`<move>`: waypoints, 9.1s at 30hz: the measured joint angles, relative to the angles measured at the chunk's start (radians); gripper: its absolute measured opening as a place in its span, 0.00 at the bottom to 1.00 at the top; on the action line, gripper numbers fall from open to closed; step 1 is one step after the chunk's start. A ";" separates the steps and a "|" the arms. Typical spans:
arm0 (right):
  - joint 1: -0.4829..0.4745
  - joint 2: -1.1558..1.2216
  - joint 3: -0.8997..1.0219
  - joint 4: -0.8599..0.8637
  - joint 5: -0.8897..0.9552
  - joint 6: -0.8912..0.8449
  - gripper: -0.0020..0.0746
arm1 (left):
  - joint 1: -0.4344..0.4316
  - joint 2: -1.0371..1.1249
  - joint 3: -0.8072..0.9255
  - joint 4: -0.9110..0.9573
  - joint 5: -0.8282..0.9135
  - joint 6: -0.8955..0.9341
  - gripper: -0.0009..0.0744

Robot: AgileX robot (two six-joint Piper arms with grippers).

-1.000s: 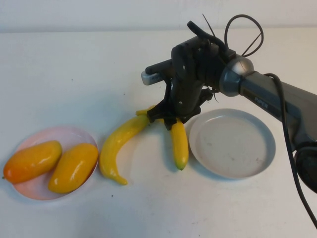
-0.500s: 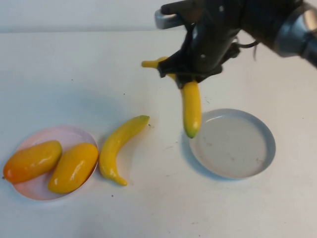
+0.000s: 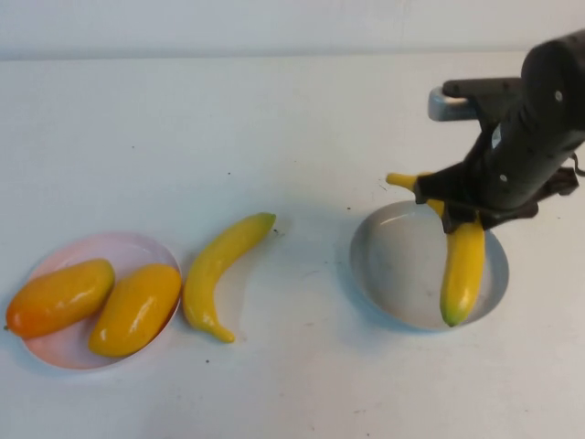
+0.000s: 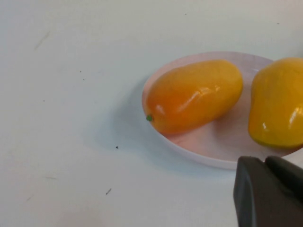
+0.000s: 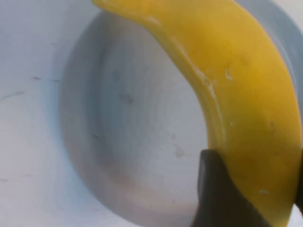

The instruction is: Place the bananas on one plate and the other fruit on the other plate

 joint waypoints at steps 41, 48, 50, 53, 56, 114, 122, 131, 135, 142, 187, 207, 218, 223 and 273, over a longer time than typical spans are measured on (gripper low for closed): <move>0.290 0.255 -0.377 0.259 -0.001 0.002 0.57 | 0.000 0.000 0.000 0.000 0.000 0.000 0.02; 0.324 0.457 -0.574 0.304 0.002 0.048 0.57 | 0.000 0.000 0.000 0.000 0.000 0.000 0.02; 0.324 0.502 -0.611 0.304 0.010 0.075 0.58 | 0.000 0.000 0.000 0.000 0.000 0.000 0.02; 0.324 0.555 -0.653 0.304 0.035 0.100 0.58 | 0.000 0.000 0.000 0.000 0.000 0.000 0.02; 0.324 0.593 -0.683 0.312 0.047 0.109 0.58 | 0.000 0.000 0.000 0.000 0.000 0.000 0.02; 0.303 0.548 -0.729 0.230 0.054 -0.017 0.45 | 0.000 0.000 0.000 0.000 0.000 0.000 0.02; 0.151 0.268 -0.361 0.135 -0.023 0.130 0.45 | 0.000 0.000 0.000 0.000 0.000 0.000 0.02; 0.084 0.229 -0.175 0.173 -0.125 0.206 0.45 | 0.000 0.000 0.000 0.000 0.000 0.000 0.01; 0.066 0.229 -0.169 0.175 -0.141 0.235 0.45 | 0.000 0.000 0.000 0.000 0.000 0.000 0.01; 0.061 0.229 -0.168 0.172 -0.087 0.265 0.45 | 0.000 0.000 0.000 0.000 0.000 0.000 0.01; 0.145 -0.641 0.413 0.060 0.132 0.107 0.01 | 0.000 0.000 0.000 0.000 0.000 0.000 0.01; 0.141 -0.983 0.643 0.070 0.125 -0.025 0.01 | 0.000 0.000 0.000 0.000 0.000 0.000 0.01; -0.302 -1.428 1.158 0.204 -0.504 -0.313 0.01 | 0.000 0.000 0.000 0.000 0.000 0.000 0.01; -0.390 -1.642 1.327 0.233 -0.686 -0.437 0.01 | 0.000 0.000 0.000 0.000 0.000 0.000 0.01; -0.395 -1.748 1.449 0.205 -0.659 -0.443 0.01 | 0.000 0.000 0.000 0.000 0.000 0.000 0.01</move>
